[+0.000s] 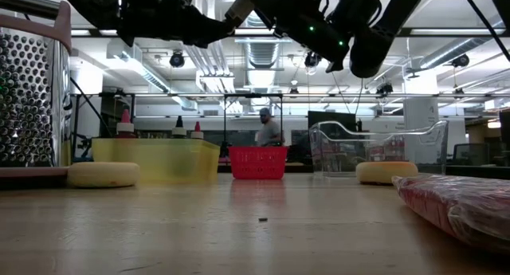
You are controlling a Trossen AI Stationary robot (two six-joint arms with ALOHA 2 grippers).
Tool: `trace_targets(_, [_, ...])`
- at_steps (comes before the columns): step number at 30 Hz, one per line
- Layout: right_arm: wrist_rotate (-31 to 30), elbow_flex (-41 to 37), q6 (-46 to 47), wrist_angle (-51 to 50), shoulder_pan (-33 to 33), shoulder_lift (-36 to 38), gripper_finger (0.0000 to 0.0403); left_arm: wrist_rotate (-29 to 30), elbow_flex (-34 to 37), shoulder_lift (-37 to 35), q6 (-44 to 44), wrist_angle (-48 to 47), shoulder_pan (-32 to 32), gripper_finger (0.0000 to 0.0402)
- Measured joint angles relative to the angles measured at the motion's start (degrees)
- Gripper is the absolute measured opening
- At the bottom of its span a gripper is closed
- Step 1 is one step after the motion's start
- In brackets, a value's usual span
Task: Pick & Place Food Item
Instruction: Put the black food coloring bottle into the yellow bin
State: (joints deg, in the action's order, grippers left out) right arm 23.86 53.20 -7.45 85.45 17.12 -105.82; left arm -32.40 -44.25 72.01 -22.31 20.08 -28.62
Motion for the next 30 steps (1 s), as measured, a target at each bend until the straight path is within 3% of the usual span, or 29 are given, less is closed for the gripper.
trace_targets(12, [0.04, -0.08, -0.01, -0.02, 0.02, 0.24, 0.0313, 1.83, 0.0, -4.65, -0.46, -7.49, -0.07, 0.0129])
trace_targets(15, [0.11, -0.08, -0.01, -0.02, 0.02, 0.24, 0.0309, 7.67, 0.0, -6.97, -1.08, -11.91, -0.07, 0.0129])
trace_targets(20, [0.13, -0.08, -0.02, -0.02, 0.02, 0.26, 0.0307, 22.5, -0.22, -11.82, -1.45, -22.7, -0.09, 0.0129])
trace_targets(30, [0.11, -0.08, -0.44, -0.02, 0.09, 0.33, 0.0318, 40.12, -7.71, -17.1, 5.7, -45.84, 0.15, 0.0129])
